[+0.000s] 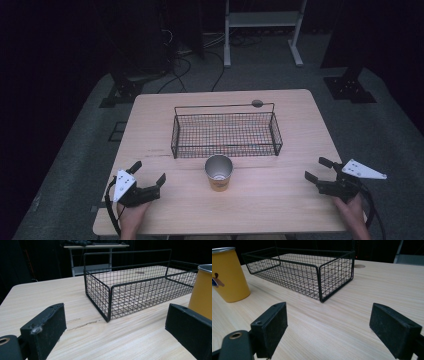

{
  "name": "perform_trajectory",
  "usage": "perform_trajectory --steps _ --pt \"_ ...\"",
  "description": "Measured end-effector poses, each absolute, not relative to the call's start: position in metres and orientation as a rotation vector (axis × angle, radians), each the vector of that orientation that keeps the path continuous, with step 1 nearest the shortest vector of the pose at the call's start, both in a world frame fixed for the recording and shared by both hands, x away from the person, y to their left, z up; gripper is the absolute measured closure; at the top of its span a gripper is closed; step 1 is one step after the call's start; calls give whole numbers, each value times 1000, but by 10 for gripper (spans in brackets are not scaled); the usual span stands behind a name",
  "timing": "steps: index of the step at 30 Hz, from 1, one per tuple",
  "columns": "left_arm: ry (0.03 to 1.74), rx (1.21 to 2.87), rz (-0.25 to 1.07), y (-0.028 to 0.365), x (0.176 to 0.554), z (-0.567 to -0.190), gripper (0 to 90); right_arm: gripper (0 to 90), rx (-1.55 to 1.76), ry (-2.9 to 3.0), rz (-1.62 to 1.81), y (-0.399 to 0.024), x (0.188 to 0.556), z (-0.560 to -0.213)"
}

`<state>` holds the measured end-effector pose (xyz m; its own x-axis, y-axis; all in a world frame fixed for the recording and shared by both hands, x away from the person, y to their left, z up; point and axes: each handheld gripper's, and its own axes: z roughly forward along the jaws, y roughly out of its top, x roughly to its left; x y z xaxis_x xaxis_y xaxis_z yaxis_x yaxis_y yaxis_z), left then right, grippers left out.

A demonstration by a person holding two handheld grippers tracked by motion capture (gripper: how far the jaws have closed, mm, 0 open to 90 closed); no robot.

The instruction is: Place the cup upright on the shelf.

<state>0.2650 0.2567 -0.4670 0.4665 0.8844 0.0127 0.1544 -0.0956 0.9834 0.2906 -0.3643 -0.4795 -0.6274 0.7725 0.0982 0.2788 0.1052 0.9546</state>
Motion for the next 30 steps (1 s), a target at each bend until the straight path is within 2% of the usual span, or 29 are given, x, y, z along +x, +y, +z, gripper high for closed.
perform_trajectory --steps 30 --pt "798 1618 693 227 263 -464 0 137 1009 1979 1503 -360 291 -479"
